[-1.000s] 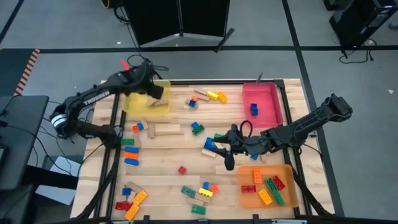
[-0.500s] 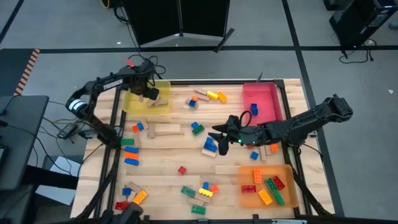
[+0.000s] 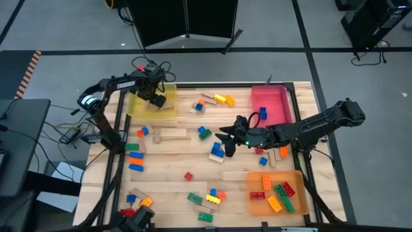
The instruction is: Sort blocks by size
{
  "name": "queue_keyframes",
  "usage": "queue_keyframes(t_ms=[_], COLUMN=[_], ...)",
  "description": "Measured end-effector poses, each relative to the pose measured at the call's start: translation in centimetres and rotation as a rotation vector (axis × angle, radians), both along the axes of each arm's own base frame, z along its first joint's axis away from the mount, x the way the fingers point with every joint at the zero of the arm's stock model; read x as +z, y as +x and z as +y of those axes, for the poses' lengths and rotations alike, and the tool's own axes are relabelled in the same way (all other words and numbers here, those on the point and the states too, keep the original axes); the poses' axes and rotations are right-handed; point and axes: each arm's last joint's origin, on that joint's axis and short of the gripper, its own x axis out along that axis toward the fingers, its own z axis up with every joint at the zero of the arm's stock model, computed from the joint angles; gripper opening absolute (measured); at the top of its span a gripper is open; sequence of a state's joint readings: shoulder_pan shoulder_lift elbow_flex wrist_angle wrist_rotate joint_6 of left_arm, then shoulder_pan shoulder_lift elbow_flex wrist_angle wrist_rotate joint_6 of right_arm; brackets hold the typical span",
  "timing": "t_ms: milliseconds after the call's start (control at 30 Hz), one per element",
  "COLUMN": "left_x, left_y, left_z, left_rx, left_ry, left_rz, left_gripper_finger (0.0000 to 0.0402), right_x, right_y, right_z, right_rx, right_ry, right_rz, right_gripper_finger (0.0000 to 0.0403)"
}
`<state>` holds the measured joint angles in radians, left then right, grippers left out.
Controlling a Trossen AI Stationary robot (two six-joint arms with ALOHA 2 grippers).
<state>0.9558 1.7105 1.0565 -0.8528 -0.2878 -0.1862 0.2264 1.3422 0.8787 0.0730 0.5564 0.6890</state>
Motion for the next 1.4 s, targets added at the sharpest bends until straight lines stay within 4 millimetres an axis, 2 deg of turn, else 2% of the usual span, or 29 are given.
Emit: queue_keyframes(t_ms=[267,433,567,733,900,1033,1200,1300,1400], left_x=[-0.2,0.8,2.9,6.8,10.9,12.7,12.1,10.9,9.6], left_y=[0.1,-0.1,-0.4,-1.2,-1.5,-1.7,-2.4,-2.8,-3.0], left_z=[0.2,-0.2,-0.7,-2.3,-4.7,-7.7,-11.5,-13.4,-14.6], left_rx=[-0.002,-0.026,-0.027,-0.037,-0.119,-0.205,-0.311,-0.374,-0.388], left_ry=[0.007,0.021,0.081,0.204,0.389,0.522,0.597,0.597,0.587], left_rz=[-0.002,-0.015,-0.059,-0.145,-0.275,-0.389,-0.524,-0.611,-0.703], left_gripper_finger=[0.0207,0.0215,0.0215,0.0215,0.0215,0.0215,0.0215,0.0215,0.0215], right_x=[0.0,0.0,0.0,0.1,0.4,2.1,5.8,7.7,8.8], right_y=[0.0,0.1,0.2,0.3,0.6,1.0,1.1,0.9,1.7], right_z=[-0.1,-0.6,-1.2,-2.2,-4.2,-6.3,-9.8,-12.1,-14.5], right_rx=[-0.009,-0.029,-0.048,-0.064,-0.113,-0.116,-0.128,-0.158,-0.162], right_ry=[0.021,0.021,0.015,-0.028,-0.067,-0.113,-0.189,-0.192,-0.164], right_rz=[-0.009,-0.011,-0.01,0.008,-0.009,-0.034,0.046,0.15,0.277], right_gripper_finger=[0.0198,0.0192,0.0188,0.019,0.0206,0.0222,0.0245,0.0263,0.0282])
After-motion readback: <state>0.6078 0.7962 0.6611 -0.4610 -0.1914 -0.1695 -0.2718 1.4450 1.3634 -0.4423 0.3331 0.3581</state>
